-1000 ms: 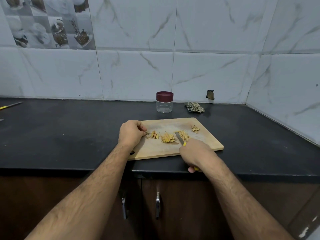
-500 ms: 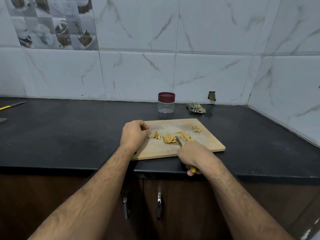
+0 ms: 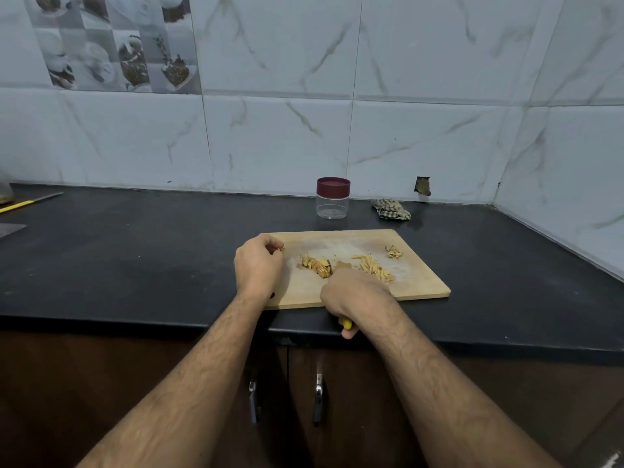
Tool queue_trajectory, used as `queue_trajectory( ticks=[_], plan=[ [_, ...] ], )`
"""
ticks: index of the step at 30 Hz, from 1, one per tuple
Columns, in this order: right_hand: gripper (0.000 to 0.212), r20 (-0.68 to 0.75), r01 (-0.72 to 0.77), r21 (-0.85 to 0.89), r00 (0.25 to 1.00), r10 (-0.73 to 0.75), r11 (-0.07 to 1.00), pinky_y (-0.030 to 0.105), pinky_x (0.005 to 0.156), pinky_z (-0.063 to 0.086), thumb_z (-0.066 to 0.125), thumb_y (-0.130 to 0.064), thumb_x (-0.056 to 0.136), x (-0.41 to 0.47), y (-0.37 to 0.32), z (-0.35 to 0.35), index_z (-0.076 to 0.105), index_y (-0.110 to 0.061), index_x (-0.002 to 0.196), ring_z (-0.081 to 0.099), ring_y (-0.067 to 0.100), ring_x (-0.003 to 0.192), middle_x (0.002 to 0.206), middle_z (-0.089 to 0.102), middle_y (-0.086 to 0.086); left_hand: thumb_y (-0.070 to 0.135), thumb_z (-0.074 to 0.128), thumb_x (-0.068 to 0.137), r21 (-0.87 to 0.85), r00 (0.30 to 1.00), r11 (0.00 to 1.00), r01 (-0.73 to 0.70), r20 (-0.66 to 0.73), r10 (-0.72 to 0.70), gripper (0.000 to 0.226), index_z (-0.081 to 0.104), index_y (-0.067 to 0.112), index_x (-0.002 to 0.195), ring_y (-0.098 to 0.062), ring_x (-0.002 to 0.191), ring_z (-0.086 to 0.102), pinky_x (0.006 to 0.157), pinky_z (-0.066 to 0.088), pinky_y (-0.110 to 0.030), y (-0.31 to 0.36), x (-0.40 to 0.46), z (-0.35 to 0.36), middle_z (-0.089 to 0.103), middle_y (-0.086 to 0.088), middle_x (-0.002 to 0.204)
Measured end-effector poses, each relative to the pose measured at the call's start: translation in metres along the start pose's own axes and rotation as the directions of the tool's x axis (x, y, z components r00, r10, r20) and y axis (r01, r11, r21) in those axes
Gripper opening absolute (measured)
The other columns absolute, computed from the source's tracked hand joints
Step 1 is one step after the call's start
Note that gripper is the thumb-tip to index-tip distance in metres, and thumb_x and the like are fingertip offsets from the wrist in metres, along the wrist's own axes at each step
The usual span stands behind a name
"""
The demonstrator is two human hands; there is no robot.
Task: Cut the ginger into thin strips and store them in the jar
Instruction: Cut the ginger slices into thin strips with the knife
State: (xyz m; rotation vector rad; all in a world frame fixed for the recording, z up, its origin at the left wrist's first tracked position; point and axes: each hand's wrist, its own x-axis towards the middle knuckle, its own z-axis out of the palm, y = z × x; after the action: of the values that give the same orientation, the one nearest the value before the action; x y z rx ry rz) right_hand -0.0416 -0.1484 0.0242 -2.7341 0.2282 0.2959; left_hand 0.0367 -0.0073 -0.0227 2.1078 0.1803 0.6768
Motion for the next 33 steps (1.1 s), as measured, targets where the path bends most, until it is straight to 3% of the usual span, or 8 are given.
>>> queue_trajectory(
  ticks=[3, 8, 12, 16, 21, 25, 29, 33],
  plan=[
    [0.024, -0.004, 0.015, -0.038, 1.0, -0.016, 0.999, 0.023, 0.05, 0.053, 0.042, -0.016, 0.095, 0.002, -0.011, 0.003, 0.06, -0.002, 0.099, 0.065, 0.018, 0.043, 0.078, 0.07, 0.007, 0.009, 0.058, 0.086, -0.02, 1.0, 1.0, 0.012, 0.011, -0.012, 0.022, 0.074, 0.023, 0.091, -0.012, 0.088, 0.062, 0.077, 0.047, -0.023, 0.0, -0.001, 0.0, 0.071, 0.008, 0.092],
    [0.016, -0.009, 0.022, -0.038, 1.0, -0.023, 0.999, 0.021, 0.043, 0.049, 0.046, -0.01, 0.092, 0.005, -0.024, 0.006, 0.059, -0.002, 0.094, 0.065, 0.018, 0.043, 0.071, 0.069, 0.008, 0.008, 0.062, 0.086, -0.006, 0.999, 1.0, 0.001, 0.036, -0.001, 0.02, 0.074, 0.023, 0.091, -0.011, 0.087, 0.061, 0.079, 0.046, -0.023, 0.0, 0.0, 0.0, 0.072, 0.007, 0.093],
    [0.024, -0.064, 0.012, -0.047, 0.998, -0.015, 0.999, 0.024, 0.051, 0.056, 0.045, -0.013, 0.094, 0.008, -0.019, 0.002, 0.062, -0.003, 0.107, 0.069, 0.017, 0.05, 0.074, 0.069, 0.005, 0.007, 0.062, 0.086, -0.003, 0.999, 1.0, -0.003, 0.036, 0.003, 0.02, 0.075, 0.022, 0.091, -0.011, 0.089, 0.063, 0.081, 0.048, -0.024, 0.0, 0.0, 0.001, 0.072, 0.007, 0.093],
    [0.022, -0.116, -0.001, -0.045, 0.993, -0.004, 0.999, 0.021, 0.048, 0.046, 0.042, -0.016, 0.094, 0.013, 0.0, -0.007, 0.061, -0.009, 0.102, 0.068, 0.017, 0.048, 0.082, 0.068, 0.003, 0.006, 0.061, 0.087, -0.011, 0.999, 0.999, -0.033, 0.036, 0.034, 0.022, 0.075, 0.021, 0.094, -0.008, 0.089, 0.061, 0.081, 0.047, -0.021, 0.001, -0.001, 0.0, 0.071, 0.007, 0.094],
    [0.025, -0.133, 0.018, 0.039, 0.991, -0.013, 0.999, 0.027, 0.062, 0.052, 0.036, -0.021, 0.096, 0.019, 0.024, -0.011, 0.059, -0.011, 0.095, 0.07, 0.018, 0.05, 0.076, 0.07, 0.001, 0.006, 0.063, 0.087, -0.003, 0.989, 0.992, -0.128, 0.076, 0.128, 0.02, 0.076, 0.019, 0.096, -0.006, 0.09, 0.061, 0.08, 0.044, -0.016, 0.008, -0.005, 0.0, 0.071, 0.008, 0.096],
    [0.021, -0.126, 0.037, 0.12, 0.992, -0.022, 0.992, 0.031, 0.066, 0.056, 0.035, -0.016, 0.09, 0.02, 0.038, -0.01, 0.055, -0.012, 0.095, 0.07, 0.019, 0.051, 0.069, 0.069, 0.001, 0.004, 0.061, 0.086, 0.026, 0.962, 0.973, -0.23, 0.161, 0.223, 0.02, 0.073, 0.017, 0.096, 0.009, 0.077, 0.062, 0.073, 0.043, -0.004, 0.025, -0.01, 0.006, 0.067, 0.013, 0.078],
    [0.022, -0.156, 0.081, 0.188, 0.986, -0.051, 0.979, 0.032, 0.062, 0.058, 0.034, -0.022, 0.093, 0.021, 0.045, -0.006, 0.053, -0.013, 0.096, 0.069, 0.02, 0.05, 0.067, 0.067, 0.001, 0.0, 0.059, 0.084, 0.106, 0.932, 0.948, -0.301, 0.242, 0.269, 0.027, 0.075, 0.014, 0.102, -0.012, 0.09, 0.066, 0.087, 0.053, -0.028, 0.039, -0.007, 0.017, 0.073, 0.001, 0.094],
    [0.022, -0.162, 0.098, 0.212, 0.985, -0.064, 0.972, 0.026, 0.05, 0.049, 0.034, -0.023, 0.094, 0.023, 0.049, -0.006, 0.053, -0.011, 0.096, 0.066, 0.02, 0.046, 0.071, 0.065, 0.003, -0.002, 0.057, 0.083, 0.189, 0.9, 0.918, -0.349, 0.341, 0.272, 0.028, 0.077, 0.014, 0.095, -0.016, 0.094, 0.066, 0.084, 0.055, -0.032, 0.049, 0.002, 0.027, 0.074, 0.0, 0.095]
  ],
)
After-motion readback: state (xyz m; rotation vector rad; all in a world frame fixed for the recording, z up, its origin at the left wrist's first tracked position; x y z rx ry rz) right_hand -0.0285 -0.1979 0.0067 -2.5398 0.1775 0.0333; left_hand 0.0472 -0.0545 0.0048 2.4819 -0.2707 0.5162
